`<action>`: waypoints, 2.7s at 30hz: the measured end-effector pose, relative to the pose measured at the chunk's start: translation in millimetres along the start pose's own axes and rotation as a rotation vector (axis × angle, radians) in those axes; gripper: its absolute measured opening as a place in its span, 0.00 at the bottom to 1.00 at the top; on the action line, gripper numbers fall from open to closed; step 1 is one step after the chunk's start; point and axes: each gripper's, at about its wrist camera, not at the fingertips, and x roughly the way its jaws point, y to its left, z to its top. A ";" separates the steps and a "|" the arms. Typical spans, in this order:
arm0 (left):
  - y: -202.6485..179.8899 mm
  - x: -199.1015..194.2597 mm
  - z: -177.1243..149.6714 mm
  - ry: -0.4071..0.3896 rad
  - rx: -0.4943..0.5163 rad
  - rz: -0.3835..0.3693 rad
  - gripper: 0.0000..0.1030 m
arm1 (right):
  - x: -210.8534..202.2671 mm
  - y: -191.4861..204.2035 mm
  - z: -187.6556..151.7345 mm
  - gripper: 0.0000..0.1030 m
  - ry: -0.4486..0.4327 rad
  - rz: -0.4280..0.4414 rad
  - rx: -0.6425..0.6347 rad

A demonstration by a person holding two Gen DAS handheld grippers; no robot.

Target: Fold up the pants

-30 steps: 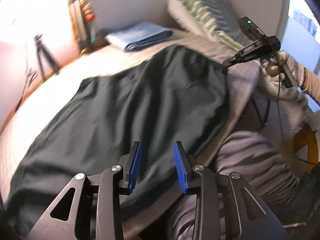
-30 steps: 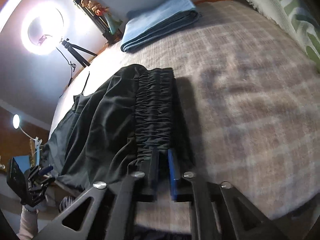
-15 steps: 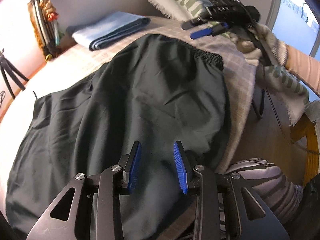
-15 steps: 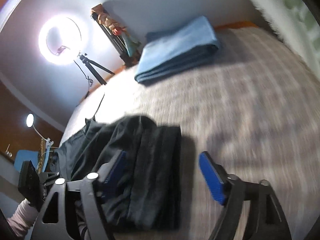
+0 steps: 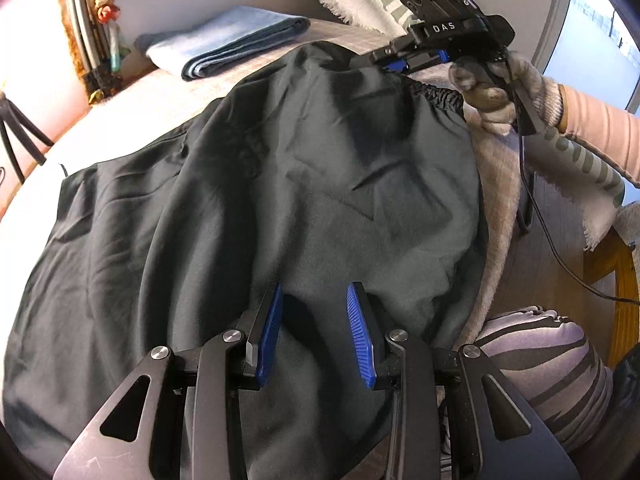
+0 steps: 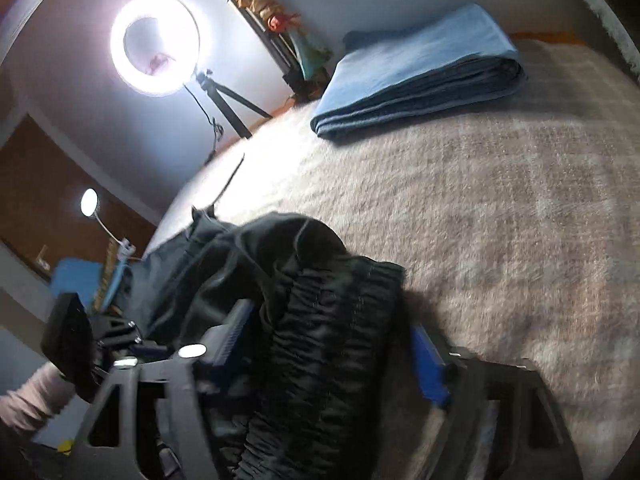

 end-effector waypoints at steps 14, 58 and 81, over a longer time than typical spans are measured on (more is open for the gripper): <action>9.0 -62.6 2.7 -0.169 -0.065 0.029 0.31 | -71.0 56.2 -5.5 0.34 -0.112 -0.462 0.016; 318.3 -293.1 -453.3 -0.414 -1.550 0.488 0.55 | 117.8 339.3 -59.9 0.56 0.373 -0.094 -0.735; 339.2 -271.7 -436.1 -0.367 -1.576 0.671 0.13 | 152.9 364.2 -81.4 0.52 0.463 -0.110 -0.848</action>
